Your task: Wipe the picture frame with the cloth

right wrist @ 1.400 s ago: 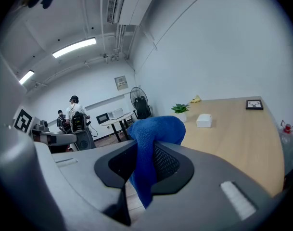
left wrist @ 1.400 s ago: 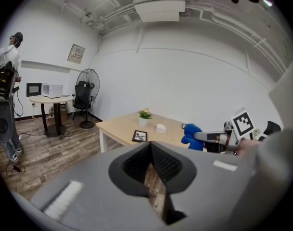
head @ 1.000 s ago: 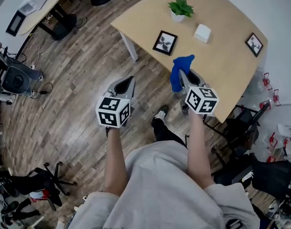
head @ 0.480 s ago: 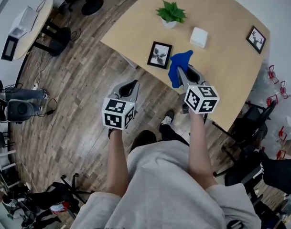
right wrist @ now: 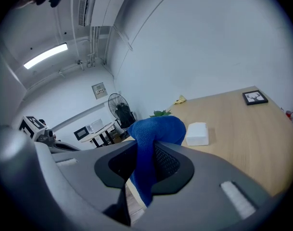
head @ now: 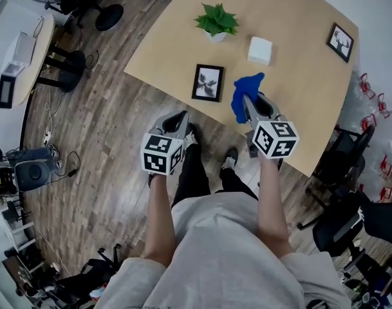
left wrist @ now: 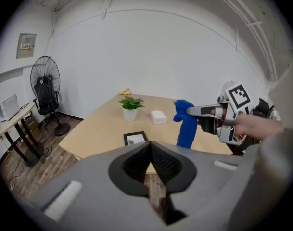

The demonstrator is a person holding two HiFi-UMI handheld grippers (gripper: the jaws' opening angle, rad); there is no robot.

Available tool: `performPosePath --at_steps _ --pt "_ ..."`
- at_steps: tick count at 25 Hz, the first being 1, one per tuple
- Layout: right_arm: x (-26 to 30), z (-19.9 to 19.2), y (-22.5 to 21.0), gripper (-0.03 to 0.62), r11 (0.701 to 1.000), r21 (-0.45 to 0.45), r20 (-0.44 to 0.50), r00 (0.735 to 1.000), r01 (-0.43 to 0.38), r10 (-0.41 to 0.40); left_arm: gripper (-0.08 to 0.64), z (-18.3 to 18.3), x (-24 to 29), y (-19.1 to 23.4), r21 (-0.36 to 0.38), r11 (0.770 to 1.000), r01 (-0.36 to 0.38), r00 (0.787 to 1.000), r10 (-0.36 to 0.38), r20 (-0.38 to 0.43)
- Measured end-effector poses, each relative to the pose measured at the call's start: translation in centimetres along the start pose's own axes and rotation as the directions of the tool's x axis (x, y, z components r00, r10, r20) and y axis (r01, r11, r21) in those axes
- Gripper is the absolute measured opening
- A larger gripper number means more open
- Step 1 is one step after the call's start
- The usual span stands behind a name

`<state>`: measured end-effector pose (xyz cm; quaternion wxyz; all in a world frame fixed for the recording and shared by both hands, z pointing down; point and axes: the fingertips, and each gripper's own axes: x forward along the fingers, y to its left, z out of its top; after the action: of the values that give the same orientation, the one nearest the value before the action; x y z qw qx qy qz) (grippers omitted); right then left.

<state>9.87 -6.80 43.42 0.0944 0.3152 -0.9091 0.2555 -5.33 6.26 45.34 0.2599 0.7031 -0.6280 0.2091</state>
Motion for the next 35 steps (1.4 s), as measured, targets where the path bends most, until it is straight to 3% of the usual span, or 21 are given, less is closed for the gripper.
performPosePath --at_steps 4,9,17,24,31,35 --pt "2.3 0.5 -0.6 0.080 0.999 0.006 0.008 0.999 0.041 -0.041 0.051 1.1 2.3 1.6 0.046 0.997 0.054 0.998 -0.053 -0.023" --pt "5.9 1.7 -2.0 0.080 0.993 0.002 0.008 0.993 0.119 -0.119 0.051 1.9 6.1 3.8 0.169 0.977 0.132 0.987 -0.115 -0.110" --pt "10.8 1.6 -2.8 0.080 0.977 -0.006 -0.038 0.976 0.214 -0.214 0.051 0.6 12.0 6.5 0.180 0.933 0.313 0.937 -0.272 -0.221" --pt "12.9 0.6 -4.2 0.080 0.958 -0.005 -0.079 0.955 0.285 -0.285 0.051 -0.7 15.6 8.1 0.268 0.861 0.432 0.882 -0.342 -0.325" --pt "14.7 -1.5 -4.5 0.080 0.949 -0.018 -0.135 0.940 0.314 -0.313 0.051 -3.1 18.3 7.5 0.345 0.742 0.575 0.801 -0.425 -0.422" --pt "16.4 -2.5 -4.2 0.080 0.950 -0.034 -0.162 0.936 0.311 -0.312 0.051 -4.1 19.3 7.5 0.364 0.693 0.622 0.767 -0.446 -0.462"
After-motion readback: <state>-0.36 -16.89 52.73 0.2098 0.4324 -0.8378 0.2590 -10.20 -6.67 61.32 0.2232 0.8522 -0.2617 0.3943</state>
